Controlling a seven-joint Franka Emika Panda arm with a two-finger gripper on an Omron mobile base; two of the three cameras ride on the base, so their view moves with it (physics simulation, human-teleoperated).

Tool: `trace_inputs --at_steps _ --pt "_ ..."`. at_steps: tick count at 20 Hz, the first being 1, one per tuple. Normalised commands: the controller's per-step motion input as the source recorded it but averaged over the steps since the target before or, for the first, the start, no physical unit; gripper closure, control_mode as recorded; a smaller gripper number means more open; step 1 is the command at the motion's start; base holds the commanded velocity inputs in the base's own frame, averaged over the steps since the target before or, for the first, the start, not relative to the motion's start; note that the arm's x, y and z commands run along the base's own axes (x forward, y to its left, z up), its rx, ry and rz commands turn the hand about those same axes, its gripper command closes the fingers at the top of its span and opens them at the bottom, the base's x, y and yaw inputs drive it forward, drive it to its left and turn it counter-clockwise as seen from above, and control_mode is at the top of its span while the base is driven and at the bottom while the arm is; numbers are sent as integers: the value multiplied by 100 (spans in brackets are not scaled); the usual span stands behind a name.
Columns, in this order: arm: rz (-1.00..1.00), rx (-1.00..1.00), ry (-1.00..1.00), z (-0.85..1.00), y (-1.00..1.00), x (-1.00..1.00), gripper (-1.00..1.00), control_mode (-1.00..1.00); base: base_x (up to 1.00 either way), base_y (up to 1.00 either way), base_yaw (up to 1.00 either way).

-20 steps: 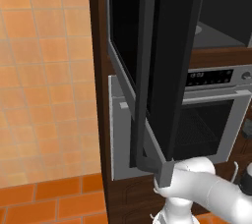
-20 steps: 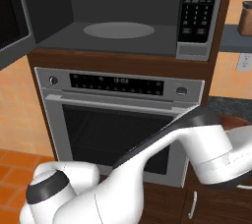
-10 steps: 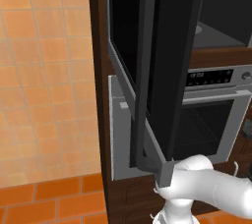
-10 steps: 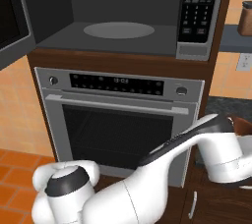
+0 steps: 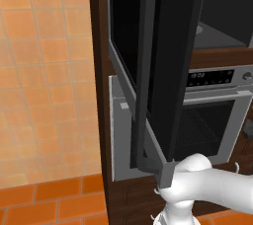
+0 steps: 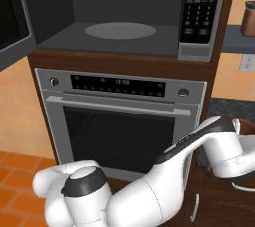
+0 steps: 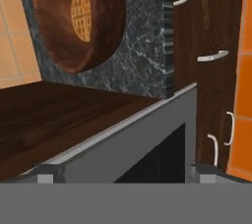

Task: Open the microwave, place the bowl with waffle inside the microwave, then close the microwave door and turn it on.

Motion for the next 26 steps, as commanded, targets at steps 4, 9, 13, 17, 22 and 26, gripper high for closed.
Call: trace_inputs --at_steps 4,9,13,17,22,26 --pt "-4 3 1 -30 -36 23 -100 -100 0 0 0" --pt "-5 3 4 0 -40 43 -100 -100 0 0 0" --pt "-2 2 3 -6 -32 43 -100 -100 0 0 0" --pt "-2 0 7 -30 -10 25 -100 -100 0 0 0" --pt "0 1 7 -47 -22 26 -100 -100 0 0 0" --pt "0 4 1 -33 -40 18 -100 -100 0 0 0"
